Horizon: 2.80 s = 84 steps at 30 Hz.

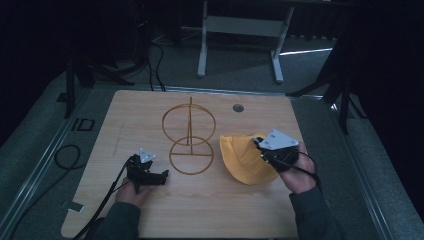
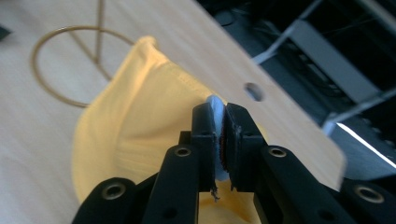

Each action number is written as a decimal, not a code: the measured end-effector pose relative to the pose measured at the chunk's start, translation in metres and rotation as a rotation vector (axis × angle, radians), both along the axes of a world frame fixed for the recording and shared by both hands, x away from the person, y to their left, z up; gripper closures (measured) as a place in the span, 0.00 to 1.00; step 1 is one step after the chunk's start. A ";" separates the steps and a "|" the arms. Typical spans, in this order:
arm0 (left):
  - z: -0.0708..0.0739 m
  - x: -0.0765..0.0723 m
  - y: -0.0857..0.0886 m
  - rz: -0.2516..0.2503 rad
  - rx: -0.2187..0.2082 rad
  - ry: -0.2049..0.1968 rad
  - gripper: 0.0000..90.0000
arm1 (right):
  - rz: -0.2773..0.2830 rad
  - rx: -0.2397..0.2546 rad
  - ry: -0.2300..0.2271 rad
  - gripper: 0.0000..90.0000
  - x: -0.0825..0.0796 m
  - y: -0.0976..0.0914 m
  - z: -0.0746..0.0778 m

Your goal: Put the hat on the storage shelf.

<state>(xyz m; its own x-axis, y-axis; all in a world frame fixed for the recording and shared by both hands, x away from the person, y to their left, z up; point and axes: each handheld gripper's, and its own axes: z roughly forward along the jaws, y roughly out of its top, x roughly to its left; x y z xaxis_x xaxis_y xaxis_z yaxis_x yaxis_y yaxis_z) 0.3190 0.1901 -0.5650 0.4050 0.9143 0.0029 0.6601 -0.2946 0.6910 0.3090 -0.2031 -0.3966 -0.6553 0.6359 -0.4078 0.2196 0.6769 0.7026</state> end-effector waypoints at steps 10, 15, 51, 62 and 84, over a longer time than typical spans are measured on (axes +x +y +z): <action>0.000 0.000 0.000 -0.001 0.000 0.002 0.02 | 0.048 0.074 0.143 0.78 0.015 0.004 0.002; 0.000 0.000 0.000 -0.001 0.000 0.002 0.02 | 0.036 0.053 0.171 0.76 0.019 -0.008 0.007; 0.000 0.000 0.000 0.003 -0.004 -0.002 0.02 | 0.040 -0.191 0.488 0.46 0.044 -0.027 -0.024; 0.000 0.000 0.000 0.003 -0.004 -0.002 0.02 | 0.050 -0.264 0.532 0.46 0.052 -0.020 -0.031; 0.000 0.000 0.000 0.002 -0.002 -0.003 0.02 | 0.123 -0.288 0.534 0.91 0.055 -0.022 -0.022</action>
